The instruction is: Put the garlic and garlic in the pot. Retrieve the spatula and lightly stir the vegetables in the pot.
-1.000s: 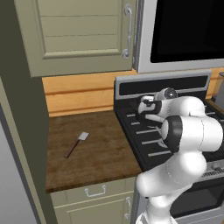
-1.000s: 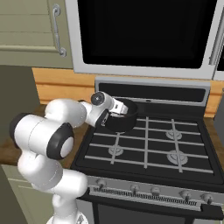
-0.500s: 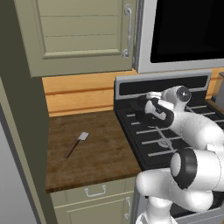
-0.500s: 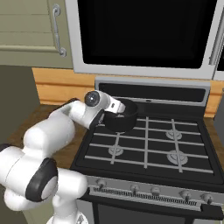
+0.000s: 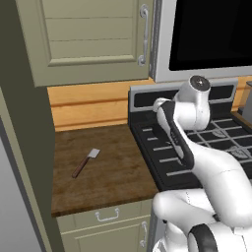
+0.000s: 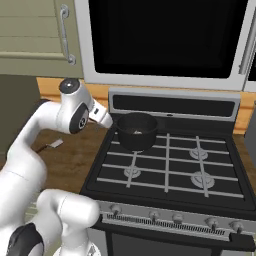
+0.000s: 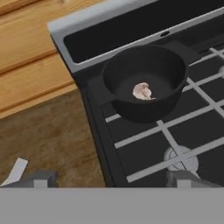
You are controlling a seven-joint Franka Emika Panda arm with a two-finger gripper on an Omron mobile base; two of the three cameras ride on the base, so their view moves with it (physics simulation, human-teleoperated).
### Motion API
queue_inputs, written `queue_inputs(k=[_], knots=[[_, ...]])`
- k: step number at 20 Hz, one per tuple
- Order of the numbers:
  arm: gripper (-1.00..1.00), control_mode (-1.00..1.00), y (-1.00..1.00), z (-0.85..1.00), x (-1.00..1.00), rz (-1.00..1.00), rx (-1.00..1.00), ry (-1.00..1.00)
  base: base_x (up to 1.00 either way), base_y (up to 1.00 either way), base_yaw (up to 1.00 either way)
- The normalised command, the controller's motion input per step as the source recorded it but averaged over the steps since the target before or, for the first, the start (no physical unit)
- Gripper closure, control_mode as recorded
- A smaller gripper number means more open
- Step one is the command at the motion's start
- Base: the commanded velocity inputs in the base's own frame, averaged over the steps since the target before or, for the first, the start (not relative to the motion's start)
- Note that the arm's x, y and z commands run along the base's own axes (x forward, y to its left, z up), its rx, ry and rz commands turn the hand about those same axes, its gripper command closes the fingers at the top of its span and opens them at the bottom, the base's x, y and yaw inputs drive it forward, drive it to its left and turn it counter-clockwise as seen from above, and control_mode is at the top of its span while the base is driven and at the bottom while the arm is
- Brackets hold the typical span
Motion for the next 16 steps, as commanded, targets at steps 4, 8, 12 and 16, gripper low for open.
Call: queue_inputs(k=[4, 8, 12, 16], knots=[[-1.00, -1.00, 1.00, -0.44, -0.77, 0.06, 0.00, 0.32, 0.00, 0.00, 0.00], [-1.00, -1.00, 1.00, -1.00, -0.68, 0.05, -0.11, 0.01, 0.00, 0.00, 0.00], [-1.00, -1.00, 1.00, -0.80, -0.14, 0.02, -0.11, 0.01, 0.00, 0.00, 0.00], [-1.00, -1.00, 1.00, -0.21, 0.37, 0.00, -0.02, 0.16, 0.00, 0.00, 0.00]])
